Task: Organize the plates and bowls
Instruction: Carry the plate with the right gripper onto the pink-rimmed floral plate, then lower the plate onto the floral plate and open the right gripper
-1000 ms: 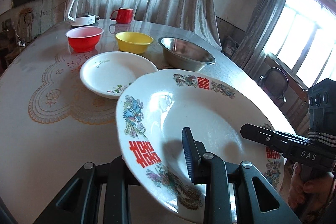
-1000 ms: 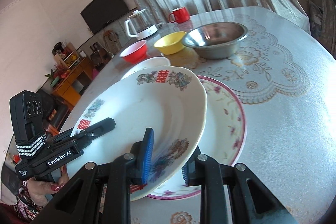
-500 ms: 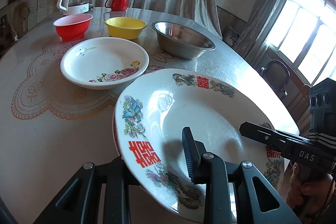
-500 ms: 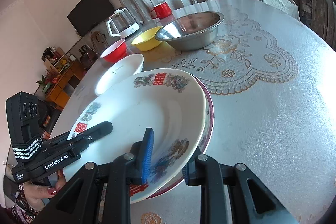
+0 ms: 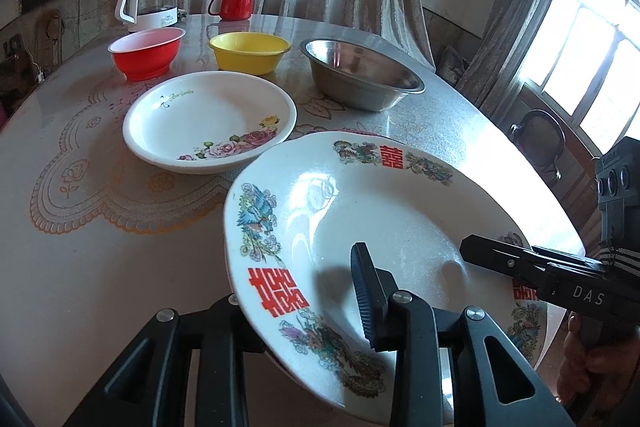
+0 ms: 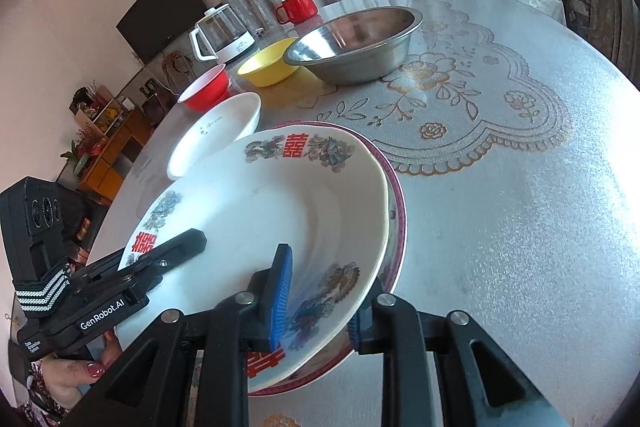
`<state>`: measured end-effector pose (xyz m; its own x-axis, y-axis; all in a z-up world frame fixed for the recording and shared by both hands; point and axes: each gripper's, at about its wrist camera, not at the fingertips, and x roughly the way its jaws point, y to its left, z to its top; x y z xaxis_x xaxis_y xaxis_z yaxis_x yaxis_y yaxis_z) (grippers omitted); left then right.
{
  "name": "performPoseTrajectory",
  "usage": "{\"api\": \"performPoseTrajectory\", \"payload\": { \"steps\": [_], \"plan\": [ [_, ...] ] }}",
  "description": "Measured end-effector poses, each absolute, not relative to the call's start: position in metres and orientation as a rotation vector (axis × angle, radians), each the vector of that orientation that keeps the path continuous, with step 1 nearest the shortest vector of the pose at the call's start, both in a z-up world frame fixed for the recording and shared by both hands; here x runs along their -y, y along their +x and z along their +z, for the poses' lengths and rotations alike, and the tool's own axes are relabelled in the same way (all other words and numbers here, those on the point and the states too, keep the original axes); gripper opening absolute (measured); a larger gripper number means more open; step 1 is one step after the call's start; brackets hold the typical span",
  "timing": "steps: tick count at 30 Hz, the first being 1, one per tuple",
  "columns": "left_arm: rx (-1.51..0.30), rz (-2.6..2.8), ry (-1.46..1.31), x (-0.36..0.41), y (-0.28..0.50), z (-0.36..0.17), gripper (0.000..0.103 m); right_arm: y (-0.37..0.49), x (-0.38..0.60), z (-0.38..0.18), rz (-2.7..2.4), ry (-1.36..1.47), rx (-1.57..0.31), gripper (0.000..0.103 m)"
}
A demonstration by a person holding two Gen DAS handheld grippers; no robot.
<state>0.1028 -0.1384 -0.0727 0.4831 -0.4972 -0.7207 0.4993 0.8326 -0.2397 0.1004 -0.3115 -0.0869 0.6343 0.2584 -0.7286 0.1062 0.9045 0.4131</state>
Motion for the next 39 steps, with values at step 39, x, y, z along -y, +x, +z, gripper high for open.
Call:
{"api": "performPoseTrajectory", "payload": {
  "steps": [39],
  "plan": [
    [-0.840,-0.594,0.096,0.134,0.087,-0.067,0.035,0.076,0.317,-0.076,0.000,0.345,-0.895,0.026]
  ]
}}
